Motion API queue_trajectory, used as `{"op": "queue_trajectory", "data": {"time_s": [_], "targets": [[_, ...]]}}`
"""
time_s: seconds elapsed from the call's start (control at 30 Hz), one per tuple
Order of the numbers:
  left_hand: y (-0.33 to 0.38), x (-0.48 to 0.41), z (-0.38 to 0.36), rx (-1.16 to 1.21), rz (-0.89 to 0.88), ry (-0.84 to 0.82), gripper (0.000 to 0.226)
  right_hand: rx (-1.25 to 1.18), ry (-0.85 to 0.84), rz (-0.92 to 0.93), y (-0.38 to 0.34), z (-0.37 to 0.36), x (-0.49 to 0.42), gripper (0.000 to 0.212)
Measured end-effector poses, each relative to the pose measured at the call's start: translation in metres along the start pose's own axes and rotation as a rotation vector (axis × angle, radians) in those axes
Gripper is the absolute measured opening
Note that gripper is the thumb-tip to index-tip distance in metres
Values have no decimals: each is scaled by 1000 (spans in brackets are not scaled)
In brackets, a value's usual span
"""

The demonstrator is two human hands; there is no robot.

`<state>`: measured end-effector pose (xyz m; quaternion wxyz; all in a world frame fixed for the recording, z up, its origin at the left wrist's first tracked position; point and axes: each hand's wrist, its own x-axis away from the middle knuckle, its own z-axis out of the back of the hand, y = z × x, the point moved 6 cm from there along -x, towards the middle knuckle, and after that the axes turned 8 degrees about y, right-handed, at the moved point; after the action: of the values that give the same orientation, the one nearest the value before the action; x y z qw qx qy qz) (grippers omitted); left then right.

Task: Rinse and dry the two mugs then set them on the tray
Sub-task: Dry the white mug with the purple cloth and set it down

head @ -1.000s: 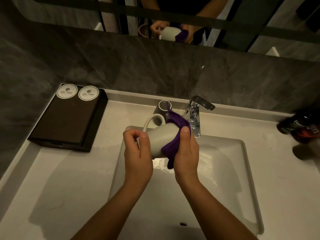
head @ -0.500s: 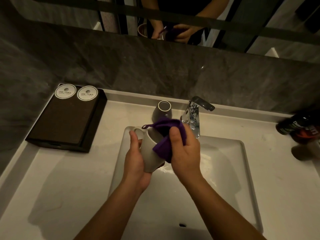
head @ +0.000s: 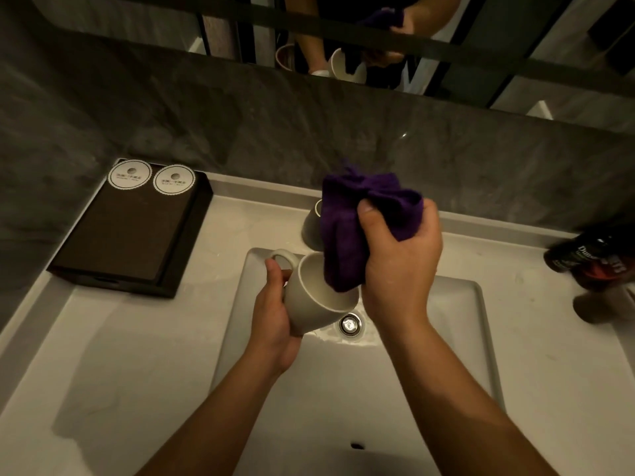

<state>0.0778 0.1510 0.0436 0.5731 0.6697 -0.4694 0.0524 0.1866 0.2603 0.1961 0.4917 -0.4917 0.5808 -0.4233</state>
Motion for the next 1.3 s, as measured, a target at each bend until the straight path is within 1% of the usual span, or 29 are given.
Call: {"op": "queue_trajectory", "data": {"time_s": [0.07,0.13,0.27,0.33,0.4,0.43,0.5,0.57,0.6,0.67,0.73,0.77,0.83,0.9,0.93,0.97,1.03,1.07,1.17,1.23,1.3], "targets": [[0,1,-3,-4,-9,-34,74,13,-26,-77,16,0,13,24],[1,0,-2,-17,-16,-20,78,58,-94,-150,29,1,25,25],[2,-2,2,-18,-8,-6,80,198,-233,-89,26,12,27,25],[6,-4,5,3,-11,7,80,230,-329,-78,22,20,22,34],[13,-5,8,2,-34,27,77,315,-498,-32,15,23,17,49],[16,-6,8,-4,-45,32,75,374,-606,13,11,22,16,49],[19,-5,8,-32,-74,35,73,487,-800,94,7,17,17,36],[21,-5,6,-70,-108,23,64,565,-942,102,7,12,22,31],[21,-5,5,-86,-120,10,58,591,-1004,100,7,11,24,32],[21,-5,4,-124,-136,-12,53,617,-1094,60,9,9,27,35],[20,-5,4,-167,-157,-37,53,675,-1121,4,13,6,26,34],[20,-4,4,-186,-168,-51,54,728,-1123,24,15,4,27,34],[20,-1,2,-213,-187,-58,56,833,-1130,136,19,-1,31,35],[20,0,2,-196,-183,-44,54,838,-1105,217,20,-1,36,39],[20,0,3,-183,-170,-36,53,791,-1069,204,20,2,35,42],[20,-1,4,-175,-157,-31,53,714,-1024,146,19,7,32,44],[21,-1,7,-176,-145,-29,52,560,-965,-4,18,17,27,40],[22,-1,8,-183,-148,-29,52,522,-965,-45,18,19,26,38],[22,2,8,-201,-173,-17,50,521,-1042,-65,18,23,31,37],[21,3,9,-197,-190,6,49,531,-1101,-56,18,25,35,43],[21,5,12,-191,-205,31,50,575,-1126,-75,19,29,35,51]]}}
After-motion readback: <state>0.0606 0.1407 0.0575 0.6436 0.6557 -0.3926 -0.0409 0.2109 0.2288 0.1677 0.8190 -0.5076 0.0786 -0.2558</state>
